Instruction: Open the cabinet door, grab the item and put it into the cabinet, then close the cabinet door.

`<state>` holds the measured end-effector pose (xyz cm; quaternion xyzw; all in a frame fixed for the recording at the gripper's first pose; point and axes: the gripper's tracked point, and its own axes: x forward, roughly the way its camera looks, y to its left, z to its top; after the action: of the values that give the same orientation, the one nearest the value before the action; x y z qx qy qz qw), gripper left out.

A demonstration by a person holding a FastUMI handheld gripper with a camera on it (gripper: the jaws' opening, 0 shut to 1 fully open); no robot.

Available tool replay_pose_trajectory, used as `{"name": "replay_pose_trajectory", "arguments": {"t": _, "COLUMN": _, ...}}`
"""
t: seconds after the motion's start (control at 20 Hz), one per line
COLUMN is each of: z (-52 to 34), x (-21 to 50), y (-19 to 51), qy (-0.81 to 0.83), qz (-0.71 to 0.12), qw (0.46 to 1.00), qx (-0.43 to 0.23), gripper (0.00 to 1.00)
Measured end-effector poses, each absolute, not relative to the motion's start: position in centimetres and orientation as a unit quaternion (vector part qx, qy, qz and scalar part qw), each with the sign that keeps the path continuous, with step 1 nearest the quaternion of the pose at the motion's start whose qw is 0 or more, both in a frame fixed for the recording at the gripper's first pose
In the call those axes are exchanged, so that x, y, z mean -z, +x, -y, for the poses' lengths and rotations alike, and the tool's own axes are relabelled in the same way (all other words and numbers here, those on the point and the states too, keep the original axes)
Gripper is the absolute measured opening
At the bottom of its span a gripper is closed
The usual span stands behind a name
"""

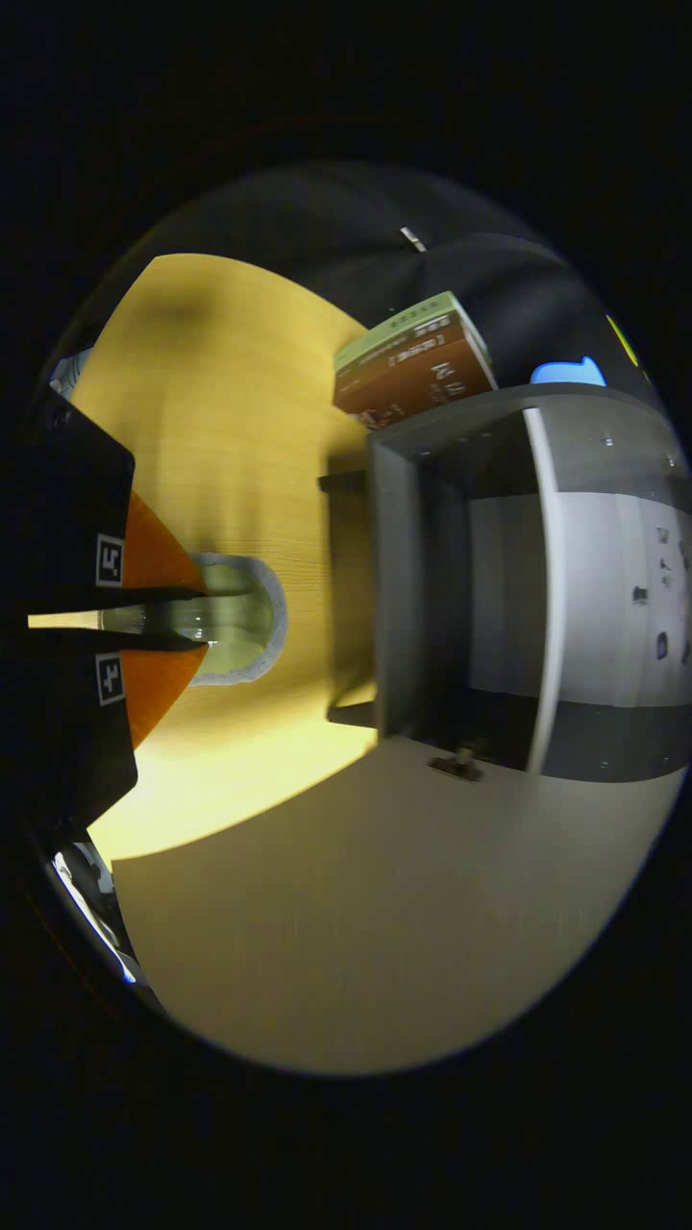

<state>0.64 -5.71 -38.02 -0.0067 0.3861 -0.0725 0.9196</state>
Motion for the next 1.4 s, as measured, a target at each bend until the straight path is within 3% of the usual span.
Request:
{"name": "replay_pose_trajectory", "arguments": {"t": 0.4, "z": 3.9, "x": 25.9, "y": 3.2, "qy": 0.001, "qz": -0.262, "qw": 0.961, "qx": 0.093, "gripper": 0.1}}
{"name": "replay_pose_trajectory", "arguments": {"t": 0.85, "z": 3.2, "x": 14.8, "y": 9.7, "qy": -0.008, "qz": -0.149, "qw": 0.987, "qx": 0.057, "gripper": 0.1}}
{"name": "replay_pose_trajectory", "arguments": {"t": 1.4, "z": 3.5, "x": 12.1, "y": 22.2, "qy": -0.018, "qz": -0.128, "qw": 0.991, "qx": 0.02, "gripper": 0.1}}
